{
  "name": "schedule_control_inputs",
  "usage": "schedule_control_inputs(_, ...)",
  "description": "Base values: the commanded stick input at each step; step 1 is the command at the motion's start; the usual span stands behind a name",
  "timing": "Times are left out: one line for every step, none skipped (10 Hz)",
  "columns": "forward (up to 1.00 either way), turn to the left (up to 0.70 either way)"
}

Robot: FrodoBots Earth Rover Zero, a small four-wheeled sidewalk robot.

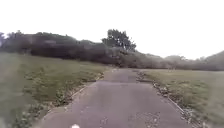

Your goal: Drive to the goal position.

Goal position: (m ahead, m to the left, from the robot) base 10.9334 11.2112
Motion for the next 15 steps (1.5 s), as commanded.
schedule_control_inputs(0.85,0.01)
schedule_control_inputs(0.85,0.01)
schedule_control_inputs(0.85,0.01)
schedule_control_inputs(0.85,0.01)
schedule_control_inputs(0.85,0.01)
schedule_control_inputs(0.85,0.01)
schedule_control_inputs(0.85,0.01)
schedule_control_inputs(0.85,0.01)
schedule_control_inputs(0.85,0.01)
schedule_control_inputs(0.85,0.01)
schedule_control_inputs(0.85,0.01)
schedule_control_inputs(0.85,0.01)
schedule_control_inputs(0.85,0.01)
schedule_control_inputs(0.85,0.01)
schedule_control_inputs(0.85,0.01)
